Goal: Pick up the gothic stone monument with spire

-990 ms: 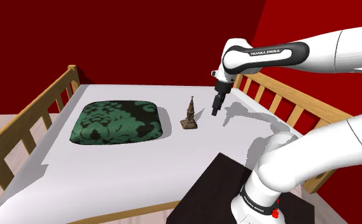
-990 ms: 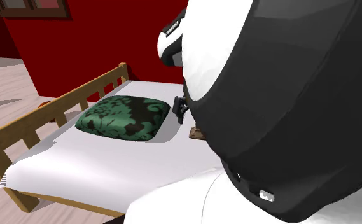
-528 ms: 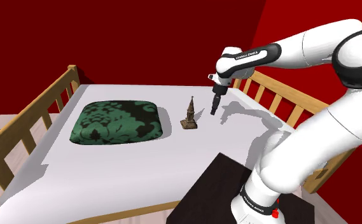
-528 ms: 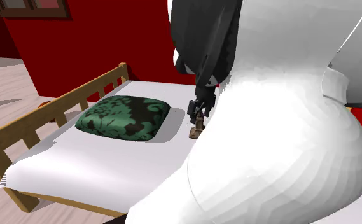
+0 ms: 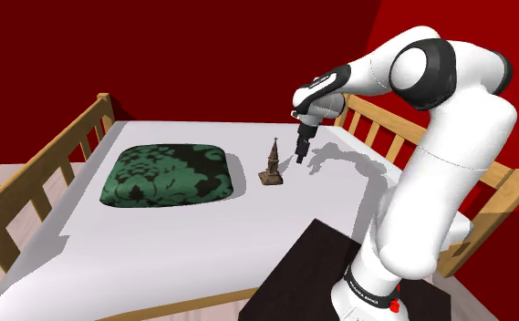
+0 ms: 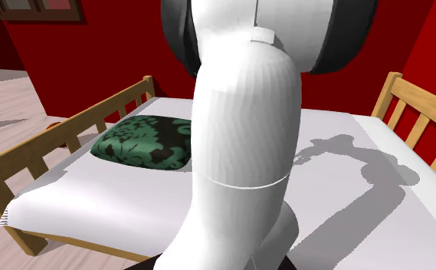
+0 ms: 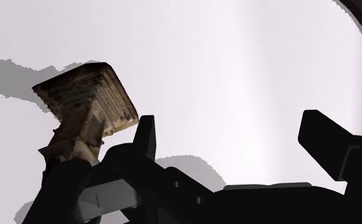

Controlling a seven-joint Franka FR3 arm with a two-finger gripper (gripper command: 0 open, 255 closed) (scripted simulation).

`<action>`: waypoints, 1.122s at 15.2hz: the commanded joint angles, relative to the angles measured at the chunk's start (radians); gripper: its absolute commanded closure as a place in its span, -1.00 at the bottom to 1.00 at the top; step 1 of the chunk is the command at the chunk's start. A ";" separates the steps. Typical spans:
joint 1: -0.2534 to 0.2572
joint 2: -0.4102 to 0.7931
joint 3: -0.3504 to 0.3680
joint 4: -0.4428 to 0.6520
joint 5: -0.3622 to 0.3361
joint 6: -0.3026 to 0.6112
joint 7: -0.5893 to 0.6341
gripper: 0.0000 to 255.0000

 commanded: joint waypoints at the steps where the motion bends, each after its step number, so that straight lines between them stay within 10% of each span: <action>1: -0.005 0.135 -0.018 0.088 0.137 -0.008 -0.162 -1.00; 8: -0.200 0.475 0.119 0.389 0.413 -0.076 -0.494 -1.00; 17: -0.329 0.682 0.225 0.609 0.514 -0.101 -0.625 -1.00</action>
